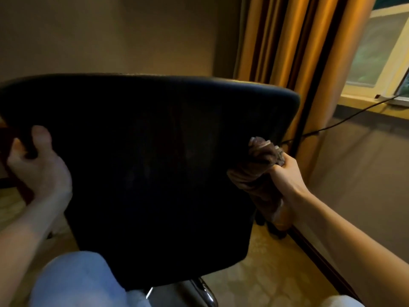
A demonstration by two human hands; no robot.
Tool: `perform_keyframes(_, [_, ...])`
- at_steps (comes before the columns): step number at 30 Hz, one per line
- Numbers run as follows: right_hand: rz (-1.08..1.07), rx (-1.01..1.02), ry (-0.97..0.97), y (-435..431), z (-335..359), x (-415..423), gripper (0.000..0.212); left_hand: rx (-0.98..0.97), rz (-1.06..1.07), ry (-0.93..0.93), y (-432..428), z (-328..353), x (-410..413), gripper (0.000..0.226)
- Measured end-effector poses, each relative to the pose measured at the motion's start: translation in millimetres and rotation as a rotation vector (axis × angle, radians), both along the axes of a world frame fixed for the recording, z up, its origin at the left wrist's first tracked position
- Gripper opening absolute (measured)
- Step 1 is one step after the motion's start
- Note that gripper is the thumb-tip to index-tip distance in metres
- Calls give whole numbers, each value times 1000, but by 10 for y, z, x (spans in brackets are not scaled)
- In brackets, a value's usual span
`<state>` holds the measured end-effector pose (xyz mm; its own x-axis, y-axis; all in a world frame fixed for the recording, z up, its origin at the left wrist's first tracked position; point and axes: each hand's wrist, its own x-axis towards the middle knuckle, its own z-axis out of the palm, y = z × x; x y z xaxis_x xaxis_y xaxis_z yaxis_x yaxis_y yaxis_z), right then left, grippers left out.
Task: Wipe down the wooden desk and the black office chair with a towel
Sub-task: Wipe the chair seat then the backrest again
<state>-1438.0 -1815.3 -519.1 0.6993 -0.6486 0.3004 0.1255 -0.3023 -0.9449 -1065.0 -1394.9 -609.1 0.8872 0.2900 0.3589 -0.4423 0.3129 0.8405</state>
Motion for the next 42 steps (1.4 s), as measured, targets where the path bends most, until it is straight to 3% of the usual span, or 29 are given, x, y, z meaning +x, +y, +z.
perform_keyframes(2, [27, 3, 12, 109, -31, 264, 13, 44, 7, -14, 239, 104, 52, 64])
perform_keyframes(5, [47, 4, 12, 277, -49, 659, 15, 145, 181, 40, 38, 669, -622, 49])
perform_keyframes(8, [82, 8, 8, 415, -71, 1075, 9, 264, 185, 66, 153, 858, -534, 103])
perform_keyframes(13, [142, 12, 6, 482, -18, 1884, 9, 734, 68, 410, 583, 979, 40, 130])
perform_keyframes(16, [194, 27, 25, 417, -10, 2348, 10, 870, -80, 494, 666, 1154, 419, 119])
perform_keyframes(19, [201, 39, 47, 388, -9, 2792, 15, 917, -196, 547, 701, 1193, 797, 126])
perform_keyframes(21, [189, 46, 54, 339, -13, 3090, 11, 850, -207, 549, 643, 1139, 1046, 119])
perform_keyframes(23, [183, 28, 78, 273, -35, 3365, 3, 778, -151, 542, 507, 1159, 1231, 99])
perform_keyframes(26, [149, -17, 107, 200, -67, 3710, 9, 728, -182, 580, 390, 1215, 1441, 84])
perform_keyframes(30, [117, -18, 118, 106, -35, 4077, 11, 695, -220, 609, 352, 1286, 1797, 86])
perform_keyframes(34, [45, -36, 145, 145, -43, 4289, 10, 786, -158, 714, 296, 1296, 1957, 95])
perform_keyframes(36, [-88, 53, 264, 229, -189, 4326, 7, 905, -139, 791, 276, 1358, 1972, 88])
perform_keyframes(37, [-132, 136, 370, 285, -258, 4368, 19, 956, -154, 838, 274, 1420, 1978, 81])
perform_keyframes(39, [-89, 360, 539, 608, -342, 4348, 39, 1068, -248, 941, 275, 1497, 1881, 67])
perform_keyframes(42, [-19, 574, 667, 1266, -218, 4289, 41, 1139, -429, 1051, 390, 1720, 1807, 65])
